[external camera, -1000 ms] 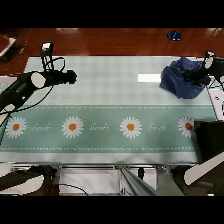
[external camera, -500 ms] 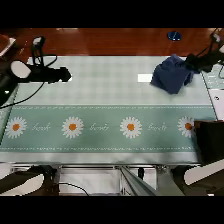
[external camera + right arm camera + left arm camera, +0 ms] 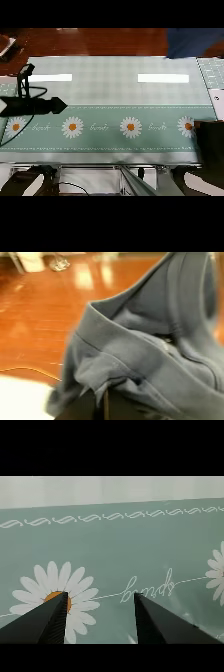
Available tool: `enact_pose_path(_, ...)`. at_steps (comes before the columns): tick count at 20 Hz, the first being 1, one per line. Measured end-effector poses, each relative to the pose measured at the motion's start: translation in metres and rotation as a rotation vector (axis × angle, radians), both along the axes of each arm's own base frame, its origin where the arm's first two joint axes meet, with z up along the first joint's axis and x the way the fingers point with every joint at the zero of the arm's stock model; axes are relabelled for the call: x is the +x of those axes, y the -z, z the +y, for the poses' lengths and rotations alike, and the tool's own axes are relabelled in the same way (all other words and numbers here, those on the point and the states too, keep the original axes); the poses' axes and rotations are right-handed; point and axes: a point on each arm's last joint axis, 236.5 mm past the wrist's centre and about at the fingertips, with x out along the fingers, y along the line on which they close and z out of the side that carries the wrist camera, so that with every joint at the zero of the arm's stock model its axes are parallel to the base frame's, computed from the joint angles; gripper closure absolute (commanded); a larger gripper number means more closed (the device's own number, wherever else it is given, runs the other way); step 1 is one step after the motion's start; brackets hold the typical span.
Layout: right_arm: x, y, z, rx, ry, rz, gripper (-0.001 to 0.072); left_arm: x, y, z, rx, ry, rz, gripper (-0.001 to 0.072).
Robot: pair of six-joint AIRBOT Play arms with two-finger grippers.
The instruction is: Fold the shirts.
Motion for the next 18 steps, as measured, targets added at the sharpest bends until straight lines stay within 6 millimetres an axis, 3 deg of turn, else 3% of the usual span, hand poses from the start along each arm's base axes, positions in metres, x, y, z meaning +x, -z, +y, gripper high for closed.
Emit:
enact_pose_path(2, -0.034, 0.015, 0.036, -0.077, -0.102, 0.076, 0.0690, -0.011, 0.002, -0.005, -0.032, -0.015, -0.039, 0.0200)
enact_pose_path(5, -0.070, 0.066, 0.096, -0.161, -0.273, 0.220, 0.0690, -0.019, 0.009, -0.009, -0.069, -0.035, -0.058, 0.0199)
enact_pose_path(8, -0.095, 0.141, 0.157, -0.211, -0.421, 0.396, 0.0690, -0.021, 0.013, -0.014, -0.107, -0.048, -0.053, 0.0200)
enact_pose_path(11, -0.118, 0.232, 0.213, -0.249, -0.519, 0.596, 0.0685, -0.022, 0.015, -0.017, -0.125, -0.054, -0.049, 0.0200)
enact_pose_path(12, -0.126, 0.259, 0.231, -0.258, -0.543, 0.655, 0.0584, -0.022, 0.015, -0.018, -0.128, -0.055, -0.049, 0.0200)
enact_pose_path(13, -0.137, 0.286, 0.250, -0.263, -0.571, 0.715, 0.0360, -0.022, 0.015, -0.018, -0.130, -0.056, -0.048, 0.0200)
enact_pose_path(14, -0.149, 0.308, 0.269, -0.264, -0.605, 0.767, 0.0295, -0.022, 0.015, -0.018, -0.132, -0.056, -0.048, 0.0200)
enact_pose_path(16, -0.170, 0.342, 0.293, -0.275, -0.655, 0.843, 0.0295, -0.022, 0.015, -0.019, -0.135, -0.057, -0.047, 0.0200)
enact_pose_path(18, -0.167, 0.356, 0.290, -0.298, -0.637, 0.866, 0.0295, -0.022, 0.015, -0.019, -0.136, -0.057, -0.047, 0.0200)
